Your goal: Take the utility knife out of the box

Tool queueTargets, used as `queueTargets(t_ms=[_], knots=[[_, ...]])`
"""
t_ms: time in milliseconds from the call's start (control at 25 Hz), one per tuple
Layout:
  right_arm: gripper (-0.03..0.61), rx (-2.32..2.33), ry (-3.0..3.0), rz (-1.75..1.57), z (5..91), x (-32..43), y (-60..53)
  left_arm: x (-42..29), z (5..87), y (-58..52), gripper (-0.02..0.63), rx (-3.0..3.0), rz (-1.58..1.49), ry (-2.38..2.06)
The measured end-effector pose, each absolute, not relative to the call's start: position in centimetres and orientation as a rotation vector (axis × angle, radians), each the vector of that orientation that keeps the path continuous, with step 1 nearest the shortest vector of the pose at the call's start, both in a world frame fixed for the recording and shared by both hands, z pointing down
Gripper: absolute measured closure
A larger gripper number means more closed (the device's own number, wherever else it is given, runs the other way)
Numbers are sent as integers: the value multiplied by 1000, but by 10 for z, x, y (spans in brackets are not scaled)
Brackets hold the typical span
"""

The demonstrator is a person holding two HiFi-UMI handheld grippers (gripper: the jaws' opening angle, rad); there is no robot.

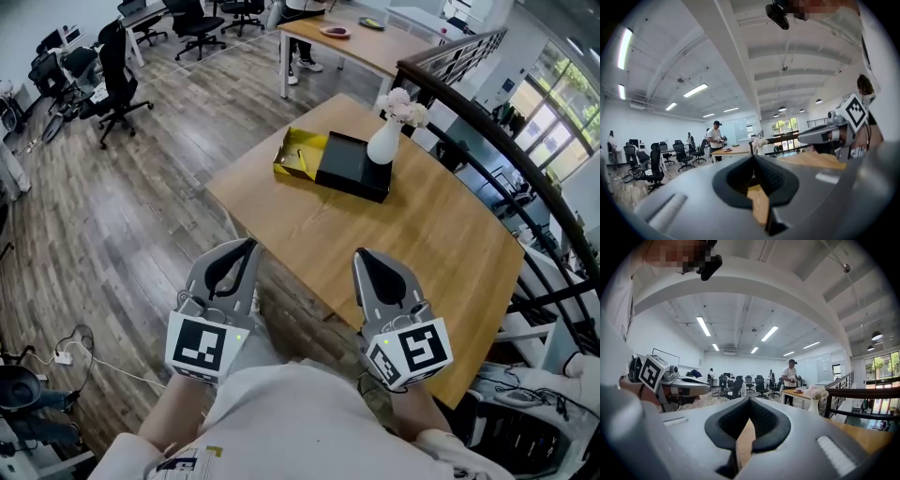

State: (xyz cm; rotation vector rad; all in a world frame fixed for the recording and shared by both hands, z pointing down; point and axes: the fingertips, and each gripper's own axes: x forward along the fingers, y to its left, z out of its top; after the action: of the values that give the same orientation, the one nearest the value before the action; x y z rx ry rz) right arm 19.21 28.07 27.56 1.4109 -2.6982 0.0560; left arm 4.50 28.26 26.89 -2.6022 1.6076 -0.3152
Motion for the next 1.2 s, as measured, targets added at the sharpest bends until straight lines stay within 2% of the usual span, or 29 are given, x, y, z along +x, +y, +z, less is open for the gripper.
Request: queueTargets(t_ms=[1200], knots=[[578, 1583, -2519, 123, 262, 74, 13, -62, 270, -7, 612, -2773, -355, 1387]])
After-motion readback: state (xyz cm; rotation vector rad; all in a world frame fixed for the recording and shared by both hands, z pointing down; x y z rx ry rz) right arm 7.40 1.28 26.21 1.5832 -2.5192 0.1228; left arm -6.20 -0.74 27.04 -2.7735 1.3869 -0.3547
